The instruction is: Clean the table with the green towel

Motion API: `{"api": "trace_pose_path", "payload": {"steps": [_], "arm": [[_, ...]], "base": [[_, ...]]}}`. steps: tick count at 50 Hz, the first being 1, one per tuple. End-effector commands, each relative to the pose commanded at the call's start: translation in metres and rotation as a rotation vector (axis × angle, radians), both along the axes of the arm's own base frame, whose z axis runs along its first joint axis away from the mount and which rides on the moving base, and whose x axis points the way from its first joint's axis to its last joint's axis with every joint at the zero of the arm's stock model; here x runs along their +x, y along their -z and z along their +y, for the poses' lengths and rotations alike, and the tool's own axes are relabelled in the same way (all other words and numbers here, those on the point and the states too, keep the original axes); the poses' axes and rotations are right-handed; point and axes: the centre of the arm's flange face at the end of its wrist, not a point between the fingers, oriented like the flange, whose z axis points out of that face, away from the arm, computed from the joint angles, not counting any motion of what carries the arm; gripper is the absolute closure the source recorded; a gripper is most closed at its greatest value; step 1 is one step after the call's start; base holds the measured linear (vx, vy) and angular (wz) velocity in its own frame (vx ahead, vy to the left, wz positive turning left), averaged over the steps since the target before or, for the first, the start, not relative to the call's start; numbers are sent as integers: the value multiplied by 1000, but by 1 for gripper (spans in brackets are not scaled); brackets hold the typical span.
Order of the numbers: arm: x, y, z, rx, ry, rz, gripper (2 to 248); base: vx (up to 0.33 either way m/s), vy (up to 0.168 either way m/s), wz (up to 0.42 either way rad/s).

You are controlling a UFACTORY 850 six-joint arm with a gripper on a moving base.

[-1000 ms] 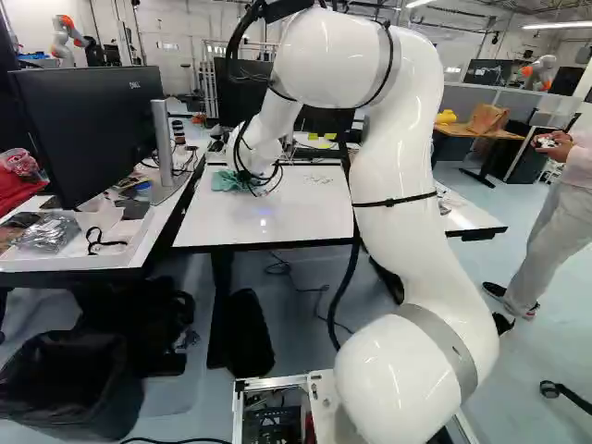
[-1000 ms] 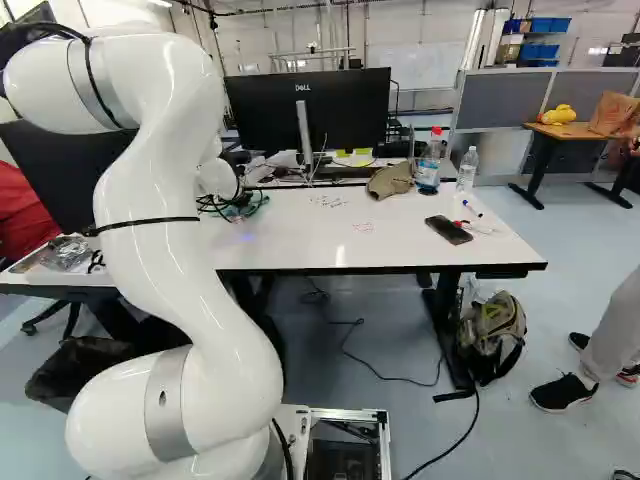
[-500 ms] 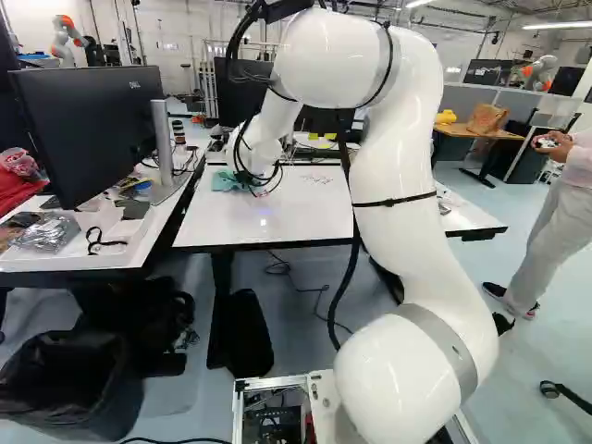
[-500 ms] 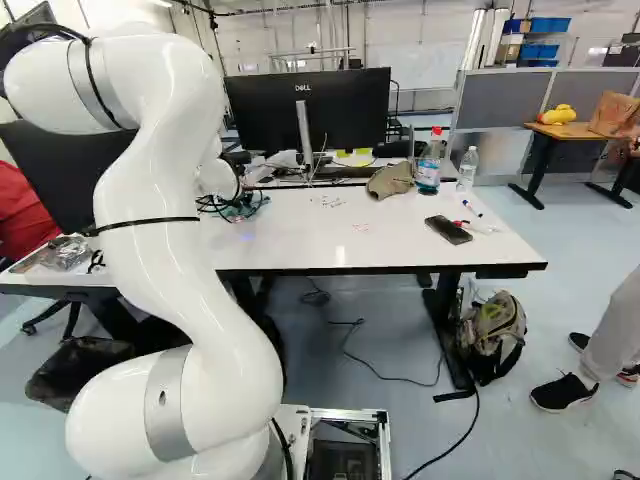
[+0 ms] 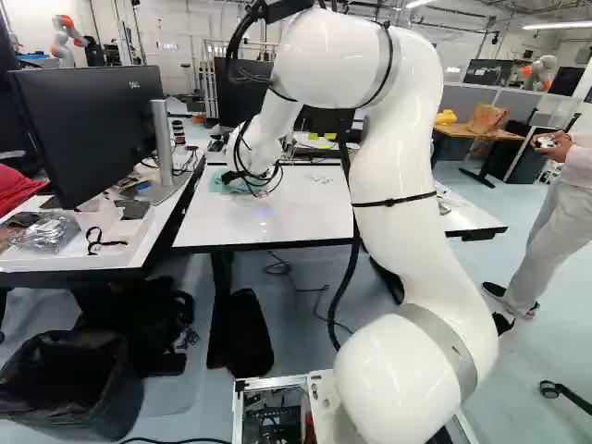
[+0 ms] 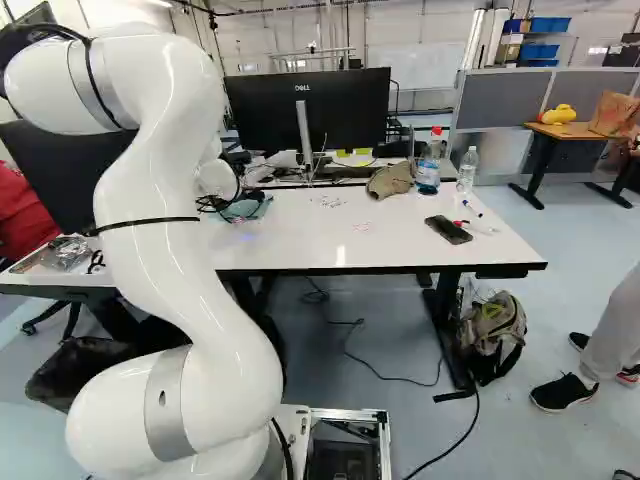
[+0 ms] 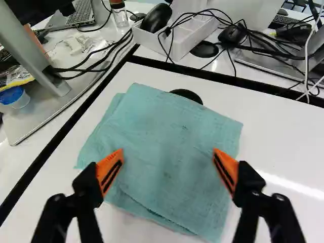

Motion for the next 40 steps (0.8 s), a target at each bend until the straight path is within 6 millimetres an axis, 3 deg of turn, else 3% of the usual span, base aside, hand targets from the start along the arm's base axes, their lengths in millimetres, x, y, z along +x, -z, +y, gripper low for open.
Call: {"api": "trace_pose_path", "payload": {"steps": [1, 32, 37, 38, 40], "arm": [[0, 0, 0, 0, 0, 1, 4], [-3, 3, -1, -17, 0, 45, 3], [-3, 3, -1, -17, 0, 45, 4], [-3, 3, -1, -17, 0, 45, 39], [-3, 3, -1, -17, 0, 45, 39]], "base": [[0, 0, 0], [0, 0, 0], [0, 0, 0], [0, 0, 0], [0, 0, 0]]}}
